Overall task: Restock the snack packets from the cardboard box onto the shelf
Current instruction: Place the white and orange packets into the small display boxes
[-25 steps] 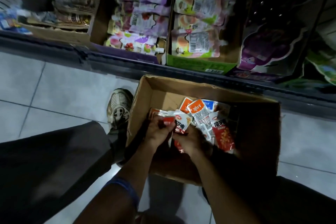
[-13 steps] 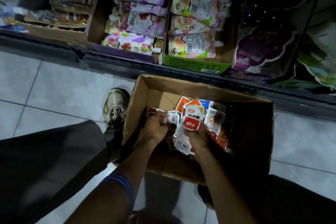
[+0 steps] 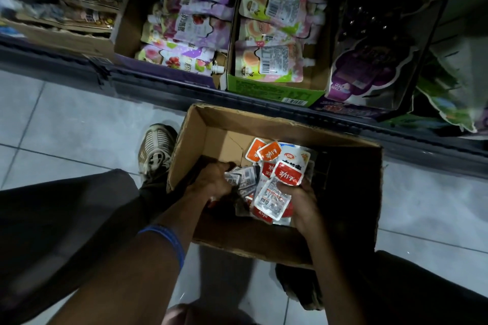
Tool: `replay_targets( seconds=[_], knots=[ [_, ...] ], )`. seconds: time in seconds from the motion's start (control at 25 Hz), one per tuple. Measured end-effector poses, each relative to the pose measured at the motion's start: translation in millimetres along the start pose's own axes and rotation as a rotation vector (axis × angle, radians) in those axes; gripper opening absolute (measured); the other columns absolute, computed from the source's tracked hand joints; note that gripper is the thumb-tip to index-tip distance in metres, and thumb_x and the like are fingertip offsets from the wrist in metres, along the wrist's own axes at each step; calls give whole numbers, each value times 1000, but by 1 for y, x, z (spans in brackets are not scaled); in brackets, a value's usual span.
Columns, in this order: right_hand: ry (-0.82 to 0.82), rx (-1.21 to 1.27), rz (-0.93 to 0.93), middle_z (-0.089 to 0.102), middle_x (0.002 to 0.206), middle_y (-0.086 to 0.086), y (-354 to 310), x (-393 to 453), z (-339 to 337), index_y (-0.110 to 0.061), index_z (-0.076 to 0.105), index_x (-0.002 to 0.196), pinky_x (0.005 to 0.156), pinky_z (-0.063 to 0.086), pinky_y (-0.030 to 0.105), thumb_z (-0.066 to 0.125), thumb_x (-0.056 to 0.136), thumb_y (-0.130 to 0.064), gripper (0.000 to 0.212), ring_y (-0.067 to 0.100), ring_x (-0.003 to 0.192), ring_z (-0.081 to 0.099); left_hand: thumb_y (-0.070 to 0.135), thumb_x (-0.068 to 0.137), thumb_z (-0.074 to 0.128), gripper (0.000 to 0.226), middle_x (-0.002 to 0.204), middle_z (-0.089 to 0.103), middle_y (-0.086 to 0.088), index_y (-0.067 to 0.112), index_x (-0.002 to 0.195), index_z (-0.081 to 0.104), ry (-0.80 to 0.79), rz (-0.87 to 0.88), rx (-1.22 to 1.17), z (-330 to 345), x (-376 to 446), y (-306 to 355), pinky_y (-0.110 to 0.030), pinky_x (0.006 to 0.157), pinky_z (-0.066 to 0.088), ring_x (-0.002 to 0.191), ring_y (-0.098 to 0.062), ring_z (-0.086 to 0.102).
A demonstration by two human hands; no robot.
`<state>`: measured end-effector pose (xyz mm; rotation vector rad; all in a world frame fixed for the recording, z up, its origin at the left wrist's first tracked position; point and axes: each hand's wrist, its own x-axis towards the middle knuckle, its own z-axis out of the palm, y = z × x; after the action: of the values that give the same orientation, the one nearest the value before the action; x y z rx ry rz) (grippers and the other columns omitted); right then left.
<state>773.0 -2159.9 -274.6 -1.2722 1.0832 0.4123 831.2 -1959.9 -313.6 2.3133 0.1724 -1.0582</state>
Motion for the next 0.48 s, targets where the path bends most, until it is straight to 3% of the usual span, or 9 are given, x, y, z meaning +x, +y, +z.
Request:
replay_targets(
  seconds=[0.12, 0.2, 0.28, 0.36, 0.48],
  knots=[
    [-146, 82, 64, 72, 105, 12, -9, -9, 1, -15, 66, 104, 77, 55, 47, 68, 81, 1, 28, 30, 92, 69, 3, 72, 83, 38, 112, 73, -12, 12, 107, 71, -25, -110, -589, -13, -9, -5, -32, 80, 56, 89, -20, 70],
    [-236, 140, 81, 72, 108, 12, -9, -16, 7, -13, 65, 113, 80, 55, 53, 68, 82, -1, 33, 33, 96, 69, 4, 75, 81, 38, 109, 74, -12, 9, 111, 71, -98, -90, -819, -24, -23, 6, -32, 77, 57, 87, -21, 73],
    [-195, 137, 14, 72, 109, 11, -7, -23, 20, -15, 64, 116, 84, 54, 58, 70, 81, -1, 38, 35, 97, 69, 9, 77, 80, 39, 109, 75, -7, 14, 115, 70, -200, -61, -866, -27, -33, 17, -39, 87, 56, 96, -23, 73],
    [-89, 74, -81, 72, 109, 8, -10, -31, 27, -19, 64, 116, 85, 56, 50, 72, 81, -4, 39, 30, 96, 69, 12, 82, 77, 36, 110, 75, -7, 16, 116, 69, -240, -52, -939, -26, -42, 28, -45, 95, 53, 101, -25, 72],
    [-104, -35, -170, 72, 103, 0, -23, -42, 17, -25, 66, 107, 83, 57, 41, 73, 83, -13, 28, 21, 92, 70, 18, 87, 71, 30, 111, 74, -8, 20, 117, 69, -271, -31, -1000, -30, -58, 45, -47, 91, 53, 101, -27, 72]
  ],
)
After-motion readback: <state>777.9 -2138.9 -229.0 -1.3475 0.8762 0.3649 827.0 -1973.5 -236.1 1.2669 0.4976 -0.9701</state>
